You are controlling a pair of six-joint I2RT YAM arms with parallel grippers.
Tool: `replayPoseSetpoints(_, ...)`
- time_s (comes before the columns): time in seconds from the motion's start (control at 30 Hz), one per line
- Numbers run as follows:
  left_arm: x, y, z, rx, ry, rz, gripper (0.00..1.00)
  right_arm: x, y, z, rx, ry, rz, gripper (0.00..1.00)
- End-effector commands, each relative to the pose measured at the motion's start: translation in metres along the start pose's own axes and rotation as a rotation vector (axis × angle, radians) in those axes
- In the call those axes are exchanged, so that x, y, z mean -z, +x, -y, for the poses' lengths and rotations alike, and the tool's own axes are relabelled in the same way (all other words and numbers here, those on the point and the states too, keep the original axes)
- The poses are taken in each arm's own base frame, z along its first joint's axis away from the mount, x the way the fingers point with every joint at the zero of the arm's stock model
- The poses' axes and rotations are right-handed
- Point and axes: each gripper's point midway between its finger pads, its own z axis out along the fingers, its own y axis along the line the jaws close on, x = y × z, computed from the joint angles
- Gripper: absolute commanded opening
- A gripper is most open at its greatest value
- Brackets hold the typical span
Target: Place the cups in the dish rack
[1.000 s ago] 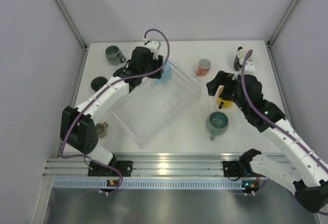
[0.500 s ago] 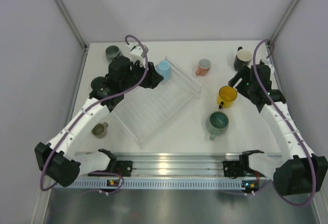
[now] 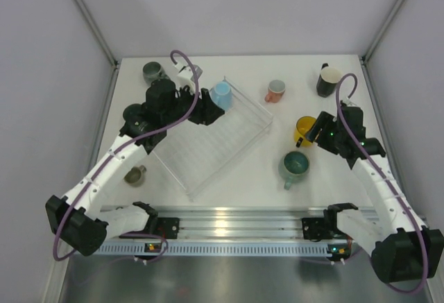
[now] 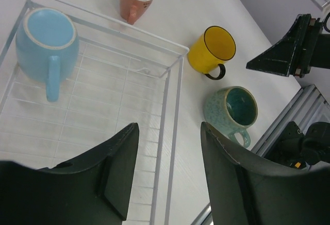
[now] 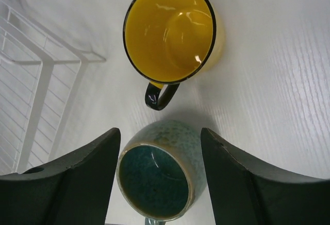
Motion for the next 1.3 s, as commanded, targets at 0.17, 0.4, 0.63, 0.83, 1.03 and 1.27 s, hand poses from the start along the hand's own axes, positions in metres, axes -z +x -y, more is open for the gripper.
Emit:
replayPoseSetpoints(0.17,0.001,0.004,0.005,0.025,0.031,-0.001,0.57,0.004,0.050,0.000,0.051,-0.023,-0.096,0.62)
replayPoseSetpoints(0.4,0.004,0.003,0.007,0.033,0.032,0.003,0.57,-0.002,0.076,0.007,0.082,0.015,-0.140,0.60)
replayPoseSetpoints(0.63,0.005,0.005,0.009,0.045,0.041,-0.003,0.57,-0.008,0.080,0.014,0.114,0.066,-0.146,0.54)
replayPoseSetpoints(0.83,0.007,0.004,0.010,0.049,0.042,0.003,0.57,-0.013,0.087,0.021,0.142,0.115,-0.158,0.48)
replayPoseSetpoints(1.03,0.006,0.009,0.009,0.058,0.043,-0.010,0.57,-0.022,0.098,0.026,0.142,0.130,-0.184,0.46)
replayPoseSetpoints(1.27,0.010,0.007,0.018,0.071,0.079,-0.015,0.57,-0.021,0.092,0.014,0.149,0.096,-0.170,0.20)
